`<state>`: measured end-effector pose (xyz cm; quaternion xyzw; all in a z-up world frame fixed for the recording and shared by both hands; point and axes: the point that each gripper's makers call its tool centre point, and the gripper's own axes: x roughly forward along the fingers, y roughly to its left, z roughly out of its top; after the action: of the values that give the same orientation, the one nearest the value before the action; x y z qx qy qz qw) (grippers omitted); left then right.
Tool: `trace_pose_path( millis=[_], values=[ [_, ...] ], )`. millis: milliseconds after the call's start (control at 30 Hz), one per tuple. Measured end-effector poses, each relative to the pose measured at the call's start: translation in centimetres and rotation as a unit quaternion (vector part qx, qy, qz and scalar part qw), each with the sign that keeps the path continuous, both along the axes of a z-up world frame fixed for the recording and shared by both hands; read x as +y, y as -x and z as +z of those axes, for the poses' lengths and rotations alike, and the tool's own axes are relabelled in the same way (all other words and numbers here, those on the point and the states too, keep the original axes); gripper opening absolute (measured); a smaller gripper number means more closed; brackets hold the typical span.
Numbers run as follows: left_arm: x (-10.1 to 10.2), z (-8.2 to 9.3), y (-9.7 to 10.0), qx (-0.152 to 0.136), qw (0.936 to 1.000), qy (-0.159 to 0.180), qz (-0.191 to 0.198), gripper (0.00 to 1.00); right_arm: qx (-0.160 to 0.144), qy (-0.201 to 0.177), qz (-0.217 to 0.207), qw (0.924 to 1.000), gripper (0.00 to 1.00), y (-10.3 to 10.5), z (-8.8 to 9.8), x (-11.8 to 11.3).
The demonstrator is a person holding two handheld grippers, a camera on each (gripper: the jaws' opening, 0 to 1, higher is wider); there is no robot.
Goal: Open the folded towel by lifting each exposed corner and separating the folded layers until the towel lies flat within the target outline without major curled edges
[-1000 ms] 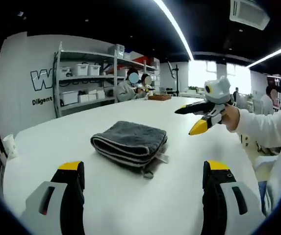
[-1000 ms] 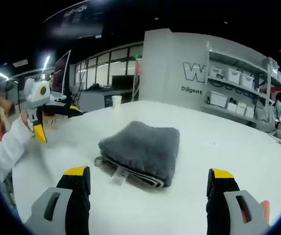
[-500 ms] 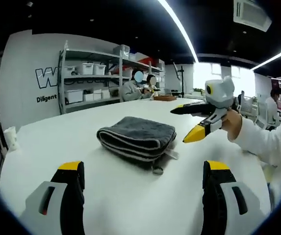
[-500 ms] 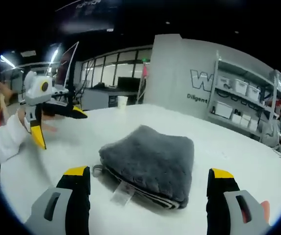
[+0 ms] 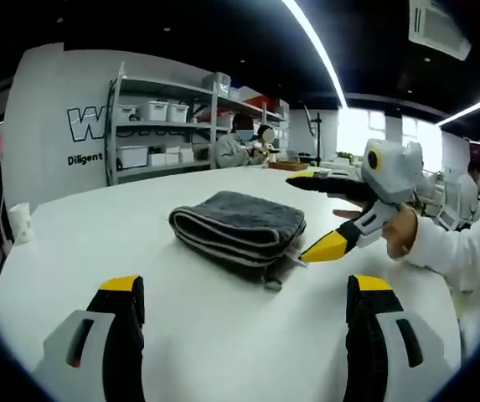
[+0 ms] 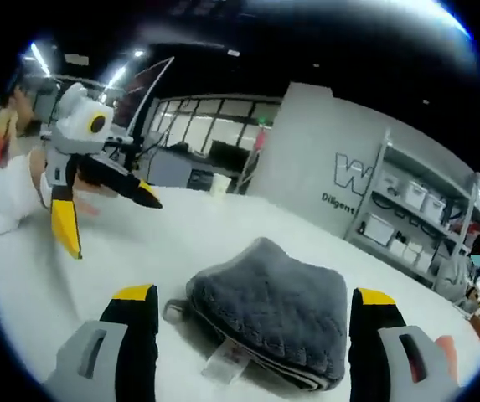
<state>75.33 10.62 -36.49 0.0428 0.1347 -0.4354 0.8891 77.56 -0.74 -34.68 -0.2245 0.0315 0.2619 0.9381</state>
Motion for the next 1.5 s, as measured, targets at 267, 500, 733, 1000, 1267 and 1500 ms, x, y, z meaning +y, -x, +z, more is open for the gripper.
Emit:
trace_pose_path(
  millis=[267,500,733,1000,1267,1500],
  values=[
    [0.5,0.1,-0.2,0.002,0.9999,0.01,0.012,1.0,-0.041,0.082,-0.02,0.9955,0.69,-0.4,-1.7,0.7],
    [0.6,-0.1,-0.4,0.008,0.9998,0.012,0.016,1.0,-0.051,0.076,-0.008,0.9957,0.5,-0.1,-1.7,1.2],
    [0.6,-0.4,-0.7,0.014,0.9997,0.014,0.017,1.0,-0.055,0.107,0.007,0.9927,0.49,0.1,-2.6,2.1],
    [0.7,-0.1,-0.5,0.011,0.9997,0.014,0.019,1.0,-0.062,0.097,0.02,0.9932,0.34,0.3,-2.4,2.4],
    [0.8,-0.3,-0.8,0.014,0.9996,0.013,0.022,1.0,-0.074,0.11,0.018,0.991,0.18,0.0,-2.5,2.4],
    [0.9,-0.5,-1.1,0.018,0.9994,0.014,0.024,1.0,-0.102,0.143,0.022,0.9842,0.02,0.2,-2.3,2.8]
  ],
)
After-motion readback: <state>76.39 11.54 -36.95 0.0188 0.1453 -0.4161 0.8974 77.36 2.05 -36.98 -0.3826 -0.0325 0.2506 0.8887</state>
